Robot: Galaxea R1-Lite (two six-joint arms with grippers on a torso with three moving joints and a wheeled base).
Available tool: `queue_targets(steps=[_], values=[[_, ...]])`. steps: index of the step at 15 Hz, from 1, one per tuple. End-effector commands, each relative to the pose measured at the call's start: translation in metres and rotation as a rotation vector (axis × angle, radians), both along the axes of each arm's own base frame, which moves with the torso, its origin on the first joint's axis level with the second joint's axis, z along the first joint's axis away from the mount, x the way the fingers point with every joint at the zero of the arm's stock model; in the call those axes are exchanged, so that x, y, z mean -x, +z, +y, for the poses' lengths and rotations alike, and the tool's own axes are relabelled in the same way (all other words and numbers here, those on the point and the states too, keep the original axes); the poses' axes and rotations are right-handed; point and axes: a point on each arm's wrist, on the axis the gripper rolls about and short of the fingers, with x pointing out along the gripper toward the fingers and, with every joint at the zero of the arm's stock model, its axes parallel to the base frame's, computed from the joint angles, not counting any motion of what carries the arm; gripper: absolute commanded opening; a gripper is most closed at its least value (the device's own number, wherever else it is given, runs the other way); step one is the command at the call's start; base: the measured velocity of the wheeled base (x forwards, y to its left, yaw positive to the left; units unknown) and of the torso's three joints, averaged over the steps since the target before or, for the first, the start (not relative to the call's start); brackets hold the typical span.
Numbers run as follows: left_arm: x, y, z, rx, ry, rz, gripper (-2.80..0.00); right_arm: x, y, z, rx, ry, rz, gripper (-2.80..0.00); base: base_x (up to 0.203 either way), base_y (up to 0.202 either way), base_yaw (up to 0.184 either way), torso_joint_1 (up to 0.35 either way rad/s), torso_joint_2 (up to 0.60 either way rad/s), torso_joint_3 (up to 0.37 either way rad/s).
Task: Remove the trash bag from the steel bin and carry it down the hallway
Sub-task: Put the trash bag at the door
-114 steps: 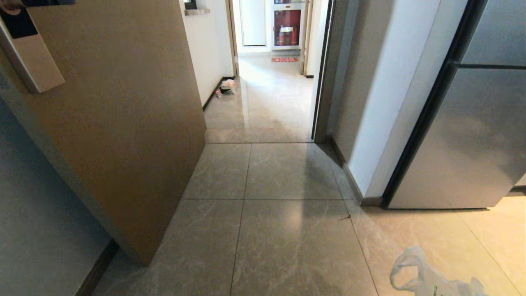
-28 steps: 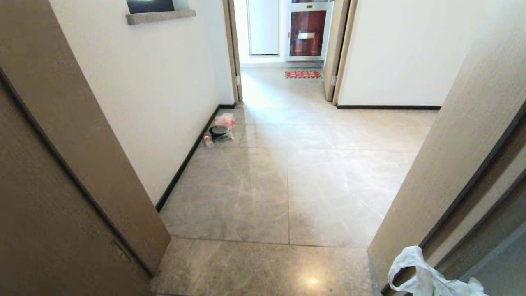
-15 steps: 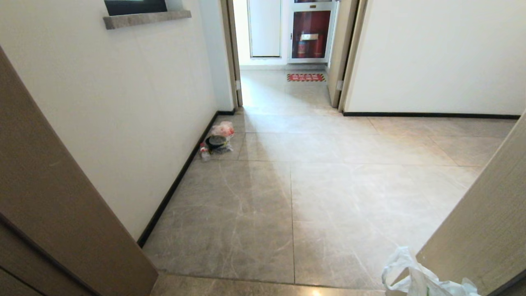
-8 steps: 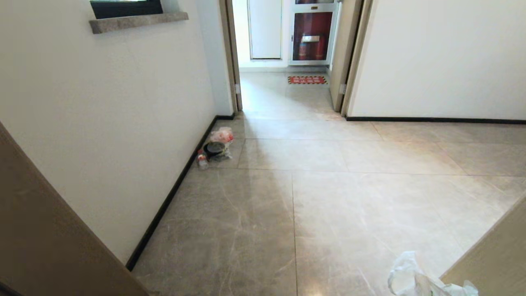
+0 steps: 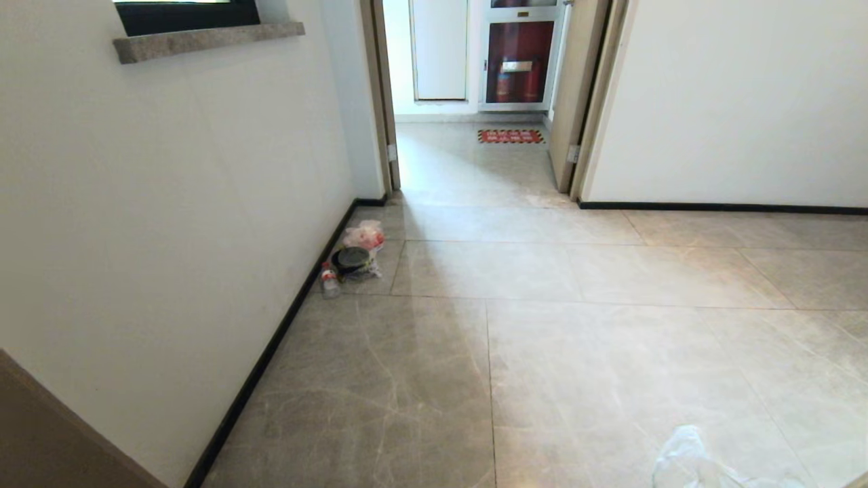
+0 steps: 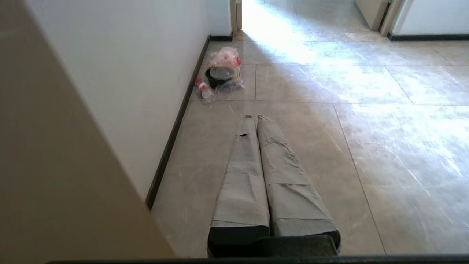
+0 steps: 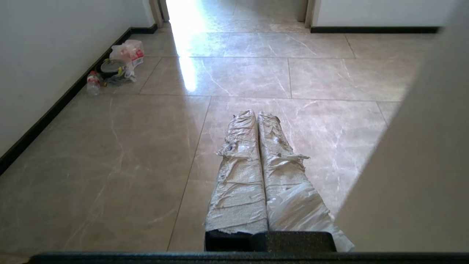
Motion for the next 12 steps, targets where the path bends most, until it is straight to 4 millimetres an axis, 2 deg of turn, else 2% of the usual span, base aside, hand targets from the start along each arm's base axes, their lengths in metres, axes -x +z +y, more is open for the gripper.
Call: queue_targets(steps=[1, 12], values=[[-0.0001, 0.0000, 0.0000, 0.001, 0.000, 0.002, -2.80, 0.0029, -0.0009, 0.0000, 0.000, 0.000, -0.039, -2.80, 0.190, 0.000, 0.002, 0.003, 0.00, -0.006], [-0.0001, 0.0000, 0.0000, 0.002, 0.000, 0.001, -2.80, 0.0029, -0.0009, 0.0000, 0.003, 0.000, -0.039, -2.80, 0.194, 0.000, 0.001, 0.004, 0.00, 0.002]])
